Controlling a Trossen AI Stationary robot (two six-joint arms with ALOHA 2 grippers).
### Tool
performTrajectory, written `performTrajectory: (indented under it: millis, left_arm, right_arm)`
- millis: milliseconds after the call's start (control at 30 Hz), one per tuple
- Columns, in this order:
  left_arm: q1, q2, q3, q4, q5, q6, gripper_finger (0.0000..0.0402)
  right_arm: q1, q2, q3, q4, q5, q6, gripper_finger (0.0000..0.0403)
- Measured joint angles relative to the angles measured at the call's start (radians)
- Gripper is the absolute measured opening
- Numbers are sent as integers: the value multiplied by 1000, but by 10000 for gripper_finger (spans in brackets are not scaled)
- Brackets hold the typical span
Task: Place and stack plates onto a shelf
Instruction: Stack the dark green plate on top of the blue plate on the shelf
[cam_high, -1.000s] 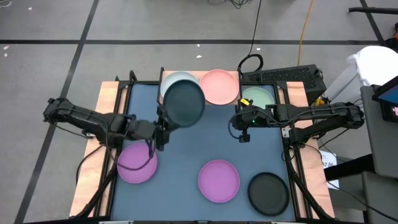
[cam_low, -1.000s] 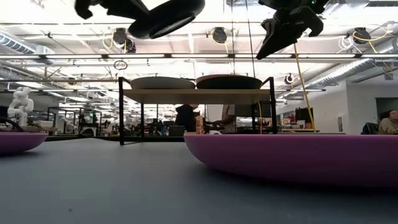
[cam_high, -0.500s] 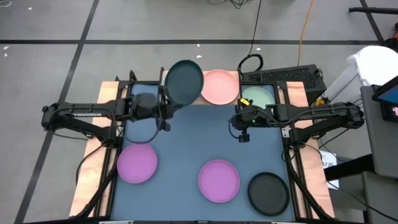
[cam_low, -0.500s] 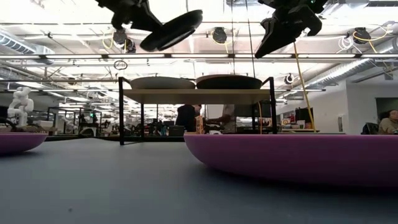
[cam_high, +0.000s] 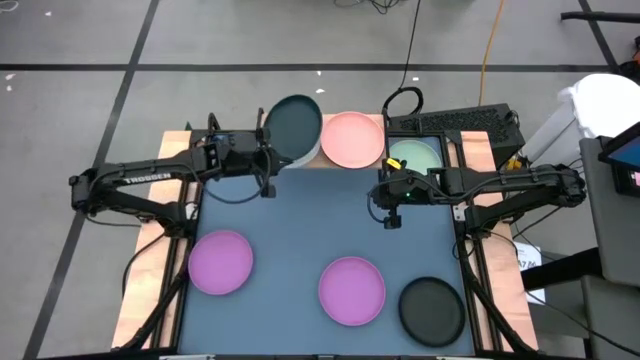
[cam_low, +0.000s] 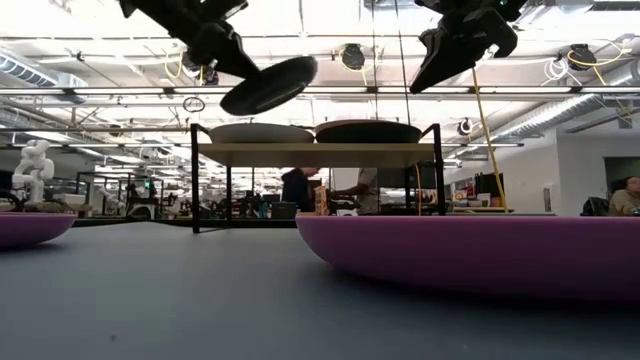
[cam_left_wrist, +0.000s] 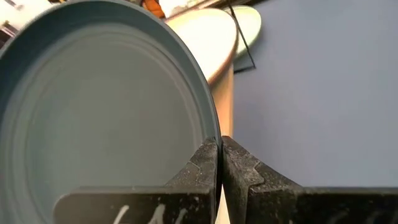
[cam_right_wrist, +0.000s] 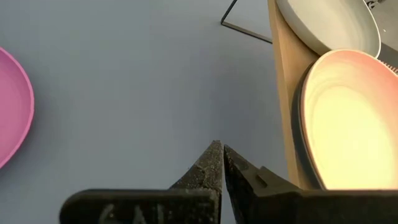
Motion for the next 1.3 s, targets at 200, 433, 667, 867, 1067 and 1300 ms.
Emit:
performTrajectory:
  millis: [200, 433, 667, 867, 1067, 1300]
  left_arm:
    - [14, 50, -1, -15, -2, -9, 26]
    - [19, 87, -1, -30, -28, -11, 32]
    - [16, 87, -1, -40, -63, -19, 34]
    - [16, 87, -1, -42, -72, 14, 35]
    - [0, 87, -1, -72, -123, 77, 35]
    - [-23, 86, -1, -96, -149, 67, 36]
  right_arm:
    - [0, 0, 0, 0, 0, 0, 0]
    - [0, 0, 0, -3, 0, 0, 0]
    - [0, 0, 0, -4, 0, -2, 0]
    - [0, 0, 0, -4, 0, -2, 0]
    - [0, 0, 0, -3, 0, -2, 0]
    - [0, 0, 0, -3, 0, -3, 0]
